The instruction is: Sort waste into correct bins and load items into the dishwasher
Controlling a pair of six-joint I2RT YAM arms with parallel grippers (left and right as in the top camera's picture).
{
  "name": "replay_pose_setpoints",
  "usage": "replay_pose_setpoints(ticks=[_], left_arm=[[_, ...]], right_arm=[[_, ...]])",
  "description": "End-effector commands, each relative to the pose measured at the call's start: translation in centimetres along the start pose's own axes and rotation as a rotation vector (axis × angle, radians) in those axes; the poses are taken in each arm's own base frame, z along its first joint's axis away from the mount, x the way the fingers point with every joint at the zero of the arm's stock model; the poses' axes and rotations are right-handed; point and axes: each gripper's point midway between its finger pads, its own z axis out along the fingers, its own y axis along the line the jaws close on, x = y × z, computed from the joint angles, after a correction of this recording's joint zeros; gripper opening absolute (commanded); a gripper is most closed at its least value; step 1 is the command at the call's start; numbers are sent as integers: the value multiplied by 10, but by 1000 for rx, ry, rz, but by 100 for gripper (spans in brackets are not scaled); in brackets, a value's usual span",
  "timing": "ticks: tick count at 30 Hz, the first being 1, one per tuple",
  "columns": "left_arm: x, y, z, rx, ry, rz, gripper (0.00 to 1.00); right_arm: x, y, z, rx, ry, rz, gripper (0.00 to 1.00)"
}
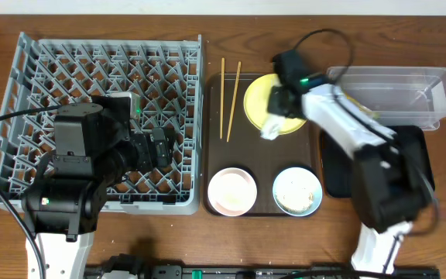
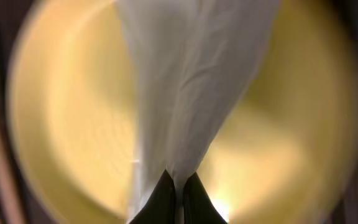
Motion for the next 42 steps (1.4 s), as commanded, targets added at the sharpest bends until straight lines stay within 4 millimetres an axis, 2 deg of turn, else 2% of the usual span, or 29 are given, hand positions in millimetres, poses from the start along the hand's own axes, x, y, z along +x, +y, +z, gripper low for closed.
replay_pose_setpoints(ticks=[1,4,6,11,13,14,16,17,18,21,23,28,31,34,38,42], left_arm=[[-6,-3,-5,7,-19,-2,94],[-6,-3,-5,7,-18,-2,93],[-5,-2,-5,6,-15,-3,93],[-4,-2,-5,5,-12,-4,93],[-4,-2,-5,5,-12,-4,93],[-4,-2,-5,5,-12,-4,93],[-4,-2,-5,5,-12,-4,94],[-4,-2,-5,6,-11,-5,93],[-4,-2,-5,5,-11,-5,93],[-4,-2,-6,6,-12,-4,93],[-4,-2,-6,6,-12,-4,93],[-5,-2,-6,6,-14,-3,94],[-7,-3,-6,8,-24,-1,93],[-9,-7,-6,27,-31,4,93],[-2,-23,-4,110,6,31,86],[14,-37,5,135,83,83,81]], right_arm=[[-50,-36,-64,-18,-153,225,1],[-64,-75,-89,2,-184,388,1],[-67,-99,-97,31,-183,466,1],[-65,-159,-90,141,-150,648,1],[-65,-171,-81,166,-139,671,1],[-65,-175,-77,174,-132,680,9],[-64,-181,-67,187,-115,677,45],[-64,-181,-66,182,-105,657,59],[-64,-181,-66,175,-99,628,64],[-68,-178,-78,148,-114,555,67],[-72,-169,-92,105,-130,482,68],[-71,-120,-149,-115,-177,172,68],[-56,-91,-182,-245,-186,17,68],[-33,-73,-206,-320,-163,-65,69],[-1,-60,-218,-343,-91,-118,69],[24,-45,-219,-374,-18,-192,69]])
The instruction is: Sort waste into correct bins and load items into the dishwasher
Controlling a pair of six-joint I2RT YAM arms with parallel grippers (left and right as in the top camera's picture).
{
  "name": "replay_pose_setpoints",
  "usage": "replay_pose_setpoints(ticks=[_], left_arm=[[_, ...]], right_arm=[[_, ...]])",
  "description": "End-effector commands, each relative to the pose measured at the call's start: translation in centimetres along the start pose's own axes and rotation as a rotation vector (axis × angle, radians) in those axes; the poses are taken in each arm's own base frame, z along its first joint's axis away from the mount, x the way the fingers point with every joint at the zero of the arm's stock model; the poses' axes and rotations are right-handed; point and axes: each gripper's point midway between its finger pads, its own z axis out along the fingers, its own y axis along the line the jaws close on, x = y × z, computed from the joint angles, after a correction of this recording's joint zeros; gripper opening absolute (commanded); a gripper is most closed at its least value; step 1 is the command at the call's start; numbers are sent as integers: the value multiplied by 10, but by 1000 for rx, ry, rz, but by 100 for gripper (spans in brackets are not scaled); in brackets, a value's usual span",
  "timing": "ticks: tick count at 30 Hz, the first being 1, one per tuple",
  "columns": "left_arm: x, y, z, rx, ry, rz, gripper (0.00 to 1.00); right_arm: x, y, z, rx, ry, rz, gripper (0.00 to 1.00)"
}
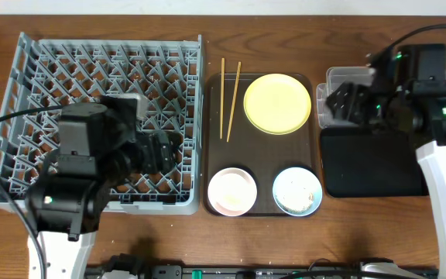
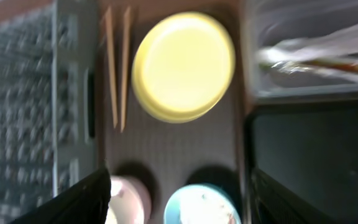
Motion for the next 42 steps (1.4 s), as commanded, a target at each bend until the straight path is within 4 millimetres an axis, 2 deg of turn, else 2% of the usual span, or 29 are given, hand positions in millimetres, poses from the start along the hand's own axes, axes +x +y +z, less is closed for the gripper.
replay_pose_setpoints(ticks=[1,4,9,14,18,24,26,28,32,37,38,42], left_arm=[[7,-20,7,53,56,61,81],[21,-29,17,45,123,105,79],[34,-34,28,-8,177,152,79],[48,-46,42,6,249,174,75],[60,-47,55,-4,322,167,67],[75,-48,76,-29,421,135,65],[80,-49,81,-34,444,140,65],[82,-42,83,-72,454,143,65],[74,-13,75,-228,411,104,65],[48,6,52,-273,281,-63,67],[41,13,45,-282,244,-106,70],[25,32,18,-304,130,-202,77]], right_arm=[[16,19,3,-59,60,-88,69],[29,26,5,-57,104,-105,68],[39,28,11,-27,143,-119,68],[40,14,18,78,147,-44,70],[39,13,22,82,150,-36,70],[40,12,24,85,161,-35,69],[40,12,24,85,164,-36,65],[45,23,24,22,189,-103,59],[77,63,24,-189,296,-292,58],[129,89,47,-223,411,-425,57],[141,94,55,-230,430,-453,56],[170,86,82,-120,444,-509,55]])
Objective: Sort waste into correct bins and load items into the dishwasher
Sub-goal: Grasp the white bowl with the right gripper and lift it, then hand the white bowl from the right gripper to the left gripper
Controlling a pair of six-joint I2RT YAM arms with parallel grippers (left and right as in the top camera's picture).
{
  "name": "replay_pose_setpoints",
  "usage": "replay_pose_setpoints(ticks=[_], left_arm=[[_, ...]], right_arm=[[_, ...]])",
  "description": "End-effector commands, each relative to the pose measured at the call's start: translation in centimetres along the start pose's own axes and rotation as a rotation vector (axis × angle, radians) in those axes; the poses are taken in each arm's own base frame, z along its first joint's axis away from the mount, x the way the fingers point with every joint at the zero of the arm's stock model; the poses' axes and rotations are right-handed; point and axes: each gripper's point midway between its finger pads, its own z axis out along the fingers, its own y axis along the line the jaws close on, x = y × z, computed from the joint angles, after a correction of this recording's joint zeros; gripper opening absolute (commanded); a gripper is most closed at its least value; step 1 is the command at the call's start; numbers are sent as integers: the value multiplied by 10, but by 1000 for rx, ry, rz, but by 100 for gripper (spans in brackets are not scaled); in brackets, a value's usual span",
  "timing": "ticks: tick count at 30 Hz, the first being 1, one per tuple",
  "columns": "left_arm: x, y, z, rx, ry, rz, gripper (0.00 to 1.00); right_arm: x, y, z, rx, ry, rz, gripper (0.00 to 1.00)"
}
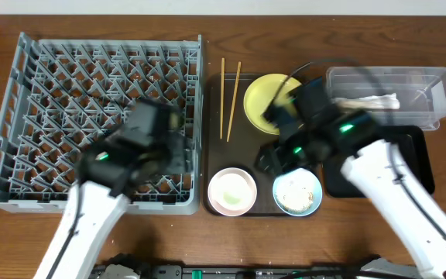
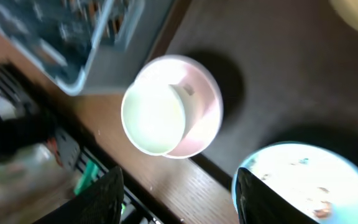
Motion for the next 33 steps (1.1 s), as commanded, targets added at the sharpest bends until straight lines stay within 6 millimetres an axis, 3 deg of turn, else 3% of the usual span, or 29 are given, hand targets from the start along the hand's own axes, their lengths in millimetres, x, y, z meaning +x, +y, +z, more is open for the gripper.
replay_pose_setpoints(ticks=[1,7,10,15,20,24,29,33], left_arm=[[-16,17,-29,-7,-117,-110,79],[-21,24,-53,14,-215,-141,84],[-22,24,-57,21,-231,-140,85],[-21,23,-56,24,-227,-140,86],[-21,23,-56,23,-226,-140,86],[-20,19,-56,45,-218,-137,87],[-30,0,-60,144,-247,-96,87],[-38,-39,-70,361,-256,-39,87]], right_arm=[[16,-7,25,103,39,-13,55],[26,-3,64,111,18,-71,54],[30,-7,80,110,24,-34,47],[33,-9,103,92,89,24,43],[34,-8,109,77,110,74,13],[12,-5,87,61,32,74,4],[-28,-12,33,54,-113,88,1],[-60,-27,-20,23,-257,114,1]])
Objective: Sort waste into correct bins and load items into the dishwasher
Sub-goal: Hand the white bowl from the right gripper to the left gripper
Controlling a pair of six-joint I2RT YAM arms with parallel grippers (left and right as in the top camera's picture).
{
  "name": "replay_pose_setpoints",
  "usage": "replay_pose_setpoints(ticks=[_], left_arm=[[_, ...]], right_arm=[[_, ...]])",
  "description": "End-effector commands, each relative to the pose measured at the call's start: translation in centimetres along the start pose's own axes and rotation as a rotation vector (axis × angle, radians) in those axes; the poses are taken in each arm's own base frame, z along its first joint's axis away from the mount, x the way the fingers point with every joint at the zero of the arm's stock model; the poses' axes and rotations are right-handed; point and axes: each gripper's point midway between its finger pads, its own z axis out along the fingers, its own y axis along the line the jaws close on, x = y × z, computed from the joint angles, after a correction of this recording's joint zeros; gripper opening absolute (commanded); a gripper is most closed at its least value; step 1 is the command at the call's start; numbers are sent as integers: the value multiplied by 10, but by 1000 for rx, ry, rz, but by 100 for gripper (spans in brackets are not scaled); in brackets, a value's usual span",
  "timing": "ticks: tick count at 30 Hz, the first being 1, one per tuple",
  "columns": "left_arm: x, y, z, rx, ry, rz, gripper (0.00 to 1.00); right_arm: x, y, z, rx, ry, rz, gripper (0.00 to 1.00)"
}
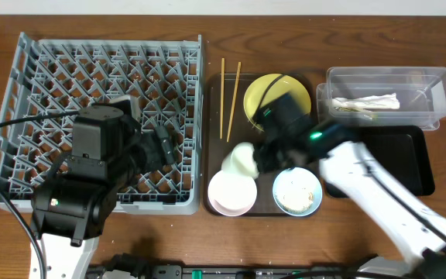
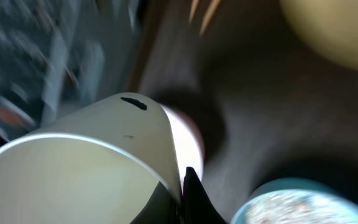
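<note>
My right gripper (image 2: 182,190) is shut on the rim of a white paper cup (image 2: 86,168), one finger inside the cup and one outside. In the overhead view the cup (image 1: 242,159) hangs tilted just above the pink bowl (image 1: 232,194) on the brown tray (image 1: 265,211). A blue bowl (image 1: 297,191) with food scraps sits right of the pink bowl. The yellow plate (image 1: 263,97) and two chopsticks (image 1: 228,99) lie at the tray's far end. My left gripper (image 1: 162,147) hovers over the grey dish rack (image 1: 37,77); its jaws are too small to read.
A clear plastic bin (image 1: 385,94) at the back right holds a crumpled white napkin (image 1: 366,101). A black tray (image 1: 397,159) lies in front of it, right of the brown tray. The rack fills the table's left half.
My right gripper was open above the pink bowl with the cup standing in it. Now it is shut on the cup's rim, and the cup is tilted and out of the bowl.
At first my right gripper held a white napkin over the yellow plate. Then it was open by the clear bin, where the napkin now lies. After that it was open above the pink bowl and cup. Now it holds the cup. The left arm is still over the rack.
</note>
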Motion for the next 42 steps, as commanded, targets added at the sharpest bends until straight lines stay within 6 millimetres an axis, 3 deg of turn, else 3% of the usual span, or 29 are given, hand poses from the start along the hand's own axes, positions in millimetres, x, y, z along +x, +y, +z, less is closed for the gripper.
replay_pose_setpoints(ticks=[1,5,9,13,16,23,30,32,35,39,41,42], left_arm=[[-2,-44,-9,238,33,35,87],[-2,-86,-17,480,78,74,91],[-1,-117,-33,688,113,125,92],[1,-144,-56,897,140,201,91],[3,-154,-68,986,152,241,91],[7,-157,-70,1003,167,250,92],[29,-179,-85,1110,227,330,91],[33,-184,-89,1133,232,353,87],[34,-185,-90,1137,234,357,77],[32,-185,-89,1136,223,363,73],[31,-186,-90,1138,213,370,72],[30,-187,-90,1141,205,376,77]], right_arm=[[-38,0,-49,-87,-149,-14,1],[-63,24,-99,-396,-270,-137,1],[-61,54,-150,-757,-360,-339,1],[-60,65,-173,-889,-399,-415,1],[-55,77,-182,-958,-402,-478,1],[-47,103,-192,-1056,-405,-615,1],[-56,117,-183,-1000,-411,-616,1],[-56,122,-180,-994,-410,-624,1],[-56,126,-175,-973,-407,-619,1],[-55,129,-173,-979,-396,-616,1],[-54,129,-173,-981,-390,-607,1],[-54,129,-173,-981,-388,-605,1]])
